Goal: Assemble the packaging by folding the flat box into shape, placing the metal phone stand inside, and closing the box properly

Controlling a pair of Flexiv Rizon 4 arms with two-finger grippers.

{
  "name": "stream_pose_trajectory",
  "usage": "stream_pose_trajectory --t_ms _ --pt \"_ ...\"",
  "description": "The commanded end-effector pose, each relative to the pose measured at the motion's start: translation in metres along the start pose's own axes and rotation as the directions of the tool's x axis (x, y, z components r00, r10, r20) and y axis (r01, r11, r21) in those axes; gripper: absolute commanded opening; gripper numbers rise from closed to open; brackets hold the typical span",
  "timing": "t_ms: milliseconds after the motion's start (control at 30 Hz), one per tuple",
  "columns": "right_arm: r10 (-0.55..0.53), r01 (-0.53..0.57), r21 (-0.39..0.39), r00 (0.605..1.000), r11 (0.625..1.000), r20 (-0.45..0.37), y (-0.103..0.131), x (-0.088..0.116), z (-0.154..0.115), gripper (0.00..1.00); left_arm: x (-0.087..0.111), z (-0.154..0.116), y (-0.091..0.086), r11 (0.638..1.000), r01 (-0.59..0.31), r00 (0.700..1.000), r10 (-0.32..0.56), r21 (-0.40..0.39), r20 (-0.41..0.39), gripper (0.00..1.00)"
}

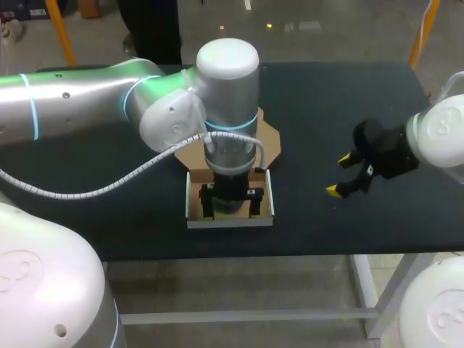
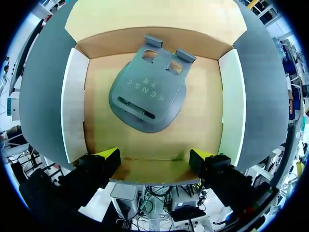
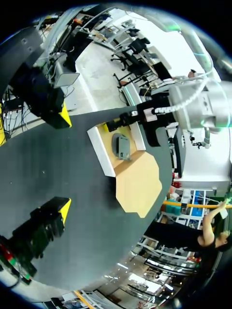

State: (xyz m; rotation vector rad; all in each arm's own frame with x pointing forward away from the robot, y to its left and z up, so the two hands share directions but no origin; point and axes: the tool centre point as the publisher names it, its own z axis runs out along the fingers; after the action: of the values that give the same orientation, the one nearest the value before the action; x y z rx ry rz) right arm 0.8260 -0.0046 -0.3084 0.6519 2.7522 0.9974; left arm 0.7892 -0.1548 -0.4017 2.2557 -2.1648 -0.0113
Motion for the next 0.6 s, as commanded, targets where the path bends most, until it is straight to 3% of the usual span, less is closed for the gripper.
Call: stream_pose_trajectory --t_ms 33,600 --pt "-0.001 0.001 -0.003 1.0 1.0 -0.006 -0.0006 -0.0005 -0.0024 1.0 -0.0012 -0.0013 0.0051 1.0 0.004 1.0 -0.004 0.006 0.002 1.0" --pt "-0.001 0.001 -0.003 1.0 1.0 -0.006 -0.0006 -0.0005 -0.0024 1.0 -0.0031 -0.0045 0.013 0.999 0.036 0.999 -0.036 -0.008 0.002 1.0"
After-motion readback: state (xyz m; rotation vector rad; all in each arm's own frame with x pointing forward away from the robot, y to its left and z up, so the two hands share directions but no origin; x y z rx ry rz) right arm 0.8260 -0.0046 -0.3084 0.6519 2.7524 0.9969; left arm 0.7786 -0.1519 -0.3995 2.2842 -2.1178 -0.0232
